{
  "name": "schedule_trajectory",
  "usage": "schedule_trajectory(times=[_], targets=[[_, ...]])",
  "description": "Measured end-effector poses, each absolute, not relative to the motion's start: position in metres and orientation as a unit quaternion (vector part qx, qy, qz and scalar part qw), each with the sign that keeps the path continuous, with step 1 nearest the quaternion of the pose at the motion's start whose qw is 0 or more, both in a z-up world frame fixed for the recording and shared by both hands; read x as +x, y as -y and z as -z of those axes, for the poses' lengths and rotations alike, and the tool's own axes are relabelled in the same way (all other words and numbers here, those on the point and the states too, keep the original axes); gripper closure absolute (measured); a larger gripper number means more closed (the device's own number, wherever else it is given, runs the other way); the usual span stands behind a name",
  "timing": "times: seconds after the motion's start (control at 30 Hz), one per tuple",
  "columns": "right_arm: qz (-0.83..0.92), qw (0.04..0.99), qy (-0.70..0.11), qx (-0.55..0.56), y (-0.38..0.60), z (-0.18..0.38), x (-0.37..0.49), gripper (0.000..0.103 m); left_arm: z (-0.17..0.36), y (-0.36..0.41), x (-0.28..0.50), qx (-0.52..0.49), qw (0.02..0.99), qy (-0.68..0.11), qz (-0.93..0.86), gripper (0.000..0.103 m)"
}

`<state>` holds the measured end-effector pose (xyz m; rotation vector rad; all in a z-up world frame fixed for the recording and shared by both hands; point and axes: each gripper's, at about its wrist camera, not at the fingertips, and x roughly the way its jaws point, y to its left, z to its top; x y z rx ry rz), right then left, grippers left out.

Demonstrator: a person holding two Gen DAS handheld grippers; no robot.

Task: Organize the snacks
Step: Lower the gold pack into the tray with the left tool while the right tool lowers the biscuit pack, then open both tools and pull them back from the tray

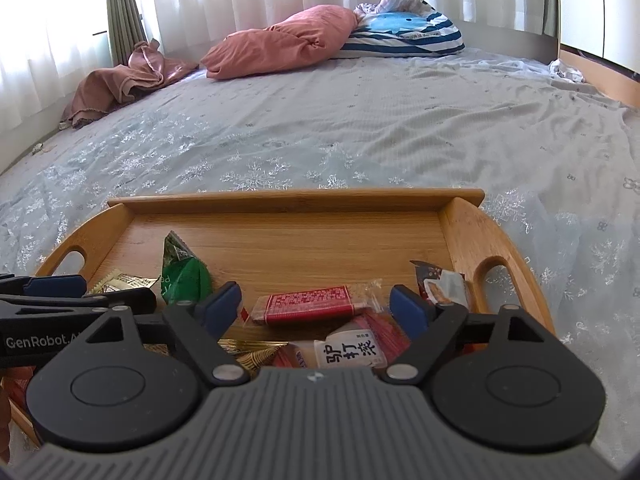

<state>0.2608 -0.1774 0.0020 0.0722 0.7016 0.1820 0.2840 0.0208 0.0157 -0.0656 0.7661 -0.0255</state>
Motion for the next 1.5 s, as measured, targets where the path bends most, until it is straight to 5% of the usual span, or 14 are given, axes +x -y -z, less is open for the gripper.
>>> schedule_trajectory(times=[0.67, 1.5], targets=[[-0.091, 0.945, -0.314, 0.019, 0.175, -0.028, 0.235, 0.000, -0.039, -0.029, 0.262, -0.019, 0.935, -0.355, -0.012, 0.002], [-0.106, 0.950, -0.293, 0.018, 0.178, -0.057, 0.170, 0.000, -0.067, -0.038, 0.198, -0.001, 0.937, -0.349, -0.004, 0.002]])
